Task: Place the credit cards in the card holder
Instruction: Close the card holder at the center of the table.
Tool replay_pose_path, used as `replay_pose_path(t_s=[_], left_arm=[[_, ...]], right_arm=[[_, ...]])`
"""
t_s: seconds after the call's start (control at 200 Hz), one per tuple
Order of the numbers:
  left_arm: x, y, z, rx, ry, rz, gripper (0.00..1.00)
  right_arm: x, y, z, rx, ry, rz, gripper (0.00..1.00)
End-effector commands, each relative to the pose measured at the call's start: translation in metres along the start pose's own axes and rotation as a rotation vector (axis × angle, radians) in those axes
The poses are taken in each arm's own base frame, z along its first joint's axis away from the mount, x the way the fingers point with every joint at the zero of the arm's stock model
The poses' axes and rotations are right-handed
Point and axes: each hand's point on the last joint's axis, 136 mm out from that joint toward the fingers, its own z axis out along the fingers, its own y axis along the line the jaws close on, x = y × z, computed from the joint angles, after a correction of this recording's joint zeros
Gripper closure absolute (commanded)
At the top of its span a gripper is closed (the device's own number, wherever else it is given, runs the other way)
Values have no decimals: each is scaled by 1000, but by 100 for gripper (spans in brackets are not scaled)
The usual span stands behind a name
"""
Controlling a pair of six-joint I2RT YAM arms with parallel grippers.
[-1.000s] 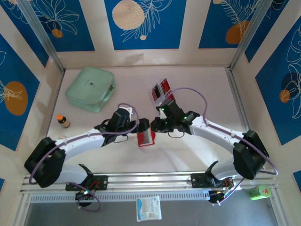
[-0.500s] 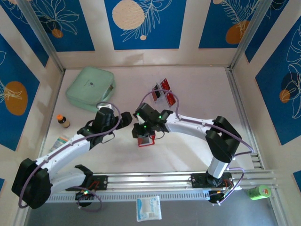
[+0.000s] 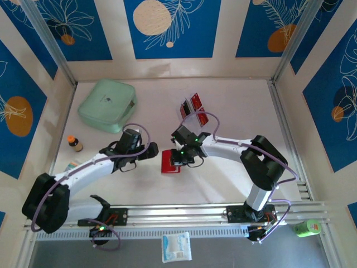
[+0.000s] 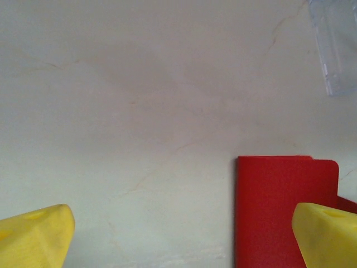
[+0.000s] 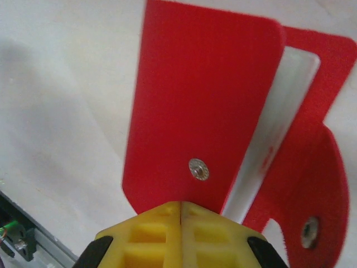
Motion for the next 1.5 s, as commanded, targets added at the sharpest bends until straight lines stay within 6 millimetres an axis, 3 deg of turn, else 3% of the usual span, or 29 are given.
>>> replay_pose_path(t_s=[0.0,0.475,1.275,1.495], left_arm=[[1,-17,0,42,41,75,0],[33,-38,26,11,143,250,0],[48,-20,49,-82,180,314,0],[52,-14,47,-128,195,357,0]], right_arm=[[1,-2,-3,-21,-11,11,95],[9,-8,-1,-37,-5,36,96],[9,-6,-4,-47,-7,34,97],[-5,-5,-35,-72,-73,46,96]])
